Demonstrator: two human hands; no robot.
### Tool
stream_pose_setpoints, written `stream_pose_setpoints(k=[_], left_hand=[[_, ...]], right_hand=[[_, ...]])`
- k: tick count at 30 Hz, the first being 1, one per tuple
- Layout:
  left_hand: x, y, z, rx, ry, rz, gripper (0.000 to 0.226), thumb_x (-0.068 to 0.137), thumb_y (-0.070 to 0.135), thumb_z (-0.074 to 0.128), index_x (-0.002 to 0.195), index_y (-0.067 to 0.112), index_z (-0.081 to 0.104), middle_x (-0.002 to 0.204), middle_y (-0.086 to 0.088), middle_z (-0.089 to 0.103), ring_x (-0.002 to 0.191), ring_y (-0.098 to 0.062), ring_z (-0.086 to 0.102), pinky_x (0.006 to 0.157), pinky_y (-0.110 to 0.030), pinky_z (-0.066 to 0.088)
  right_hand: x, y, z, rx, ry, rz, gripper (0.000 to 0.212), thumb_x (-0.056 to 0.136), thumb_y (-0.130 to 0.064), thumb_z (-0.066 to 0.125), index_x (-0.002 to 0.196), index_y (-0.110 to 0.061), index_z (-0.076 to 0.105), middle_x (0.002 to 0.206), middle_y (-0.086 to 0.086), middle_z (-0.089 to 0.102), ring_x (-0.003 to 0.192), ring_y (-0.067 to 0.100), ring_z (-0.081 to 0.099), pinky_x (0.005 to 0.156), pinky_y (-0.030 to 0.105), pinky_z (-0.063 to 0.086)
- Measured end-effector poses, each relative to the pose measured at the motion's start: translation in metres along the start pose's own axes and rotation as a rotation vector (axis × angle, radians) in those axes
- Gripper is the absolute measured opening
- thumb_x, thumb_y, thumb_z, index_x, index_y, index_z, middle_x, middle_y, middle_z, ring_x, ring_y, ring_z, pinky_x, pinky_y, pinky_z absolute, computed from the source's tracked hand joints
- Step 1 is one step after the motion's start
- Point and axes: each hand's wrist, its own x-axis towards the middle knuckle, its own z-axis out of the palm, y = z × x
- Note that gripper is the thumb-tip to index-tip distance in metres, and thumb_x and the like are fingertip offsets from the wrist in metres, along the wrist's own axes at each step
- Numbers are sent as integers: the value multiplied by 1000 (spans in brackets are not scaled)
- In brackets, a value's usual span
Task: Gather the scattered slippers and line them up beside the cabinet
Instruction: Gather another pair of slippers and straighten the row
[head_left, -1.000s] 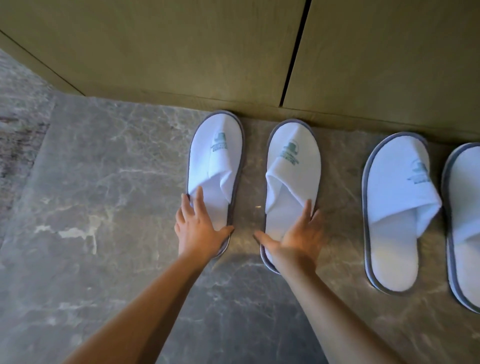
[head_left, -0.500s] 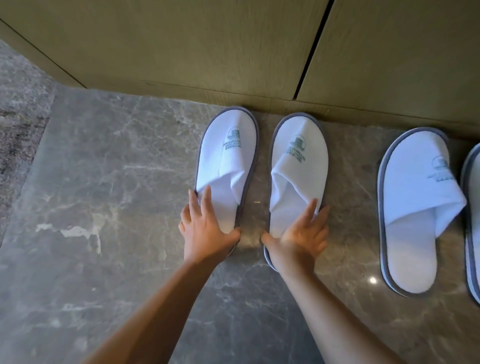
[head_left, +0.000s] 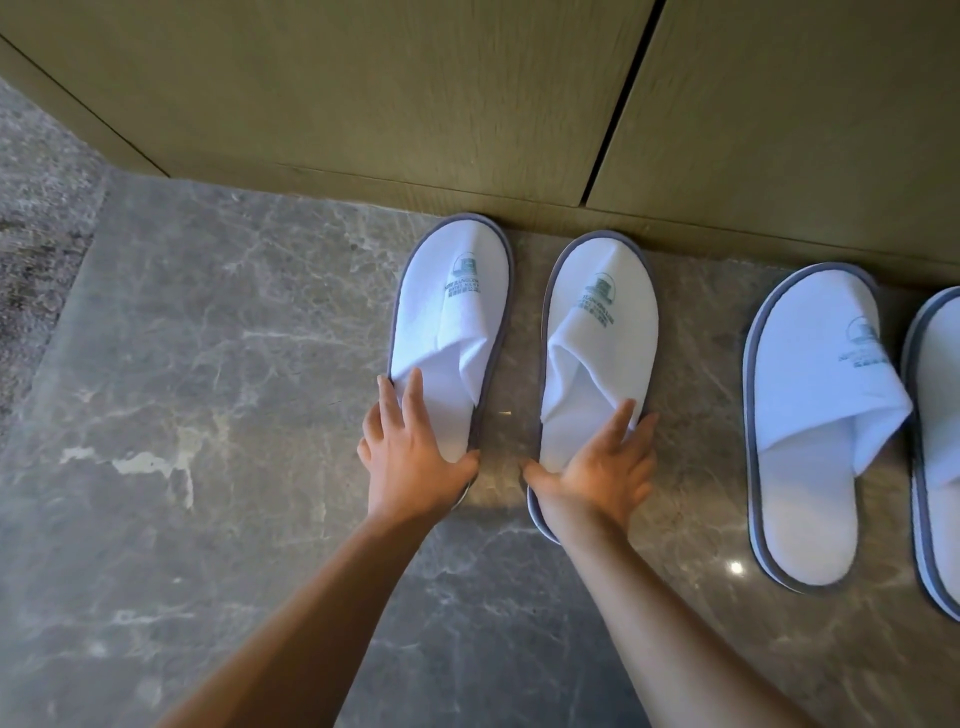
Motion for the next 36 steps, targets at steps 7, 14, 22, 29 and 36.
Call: stream_pose_setpoints(k=[7, 14, 22, 29, 36], left_hand=[[-7, 8, -5, 91, 35, 91, 89, 73, 44, 64, 141, 21, 13, 155, -11, 0, 141, -31, 1, 112, -51, 9], [-34, 60, 27, 166, -202, 439, 71, 80, 50, 53, 140, 31, 19, 156, 2, 1, 142, -20, -4, 115, -43, 3], [-34, 82, 62, 372, -256, 498, 74, 81, 51, 50, 141, 30, 14, 155, -4, 0, 141, -29, -10, 114, -49, 5], [-33, 80, 63, 401, -249, 502, 73, 80, 55, 48, 141, 32, 14, 155, -3, 0, 140, -28, -10, 113, -52, 5], [-33, 80, 65, 377, -266, 478, 72, 81, 54, 48, 140, 34, 12, 155, 0, -3, 140, -24, -14, 113, -54, 4]], right_hand=[[2, 3, -15, 18, 2, -81, 106, 66, -44, 73, 142, -10, 7, 151, 22, 8, 136, 37, 17, 108, 48, 22], [2, 69, -63, 39, 214, -75, 74, 70, -25, 73, 131, -4, 36, 142, 24, 35, 130, 40, 31, 106, 50, 27], [17, 134, -91, -31, 237, 112, 90, 62, -29, 79, 135, -8, 30, 145, 26, 25, 130, 43, 28, 105, 54, 24], [25, 139, -90, 34, 203, 147, 92, 63, -28, 77, 137, -14, 25, 143, 24, 25, 128, 43, 26, 104, 52, 24], [12, 109, -57, 146, 264, 120, 93, 57, -27, 79, 135, -14, 31, 137, 22, 33, 122, 39, 31, 98, 49, 28]])
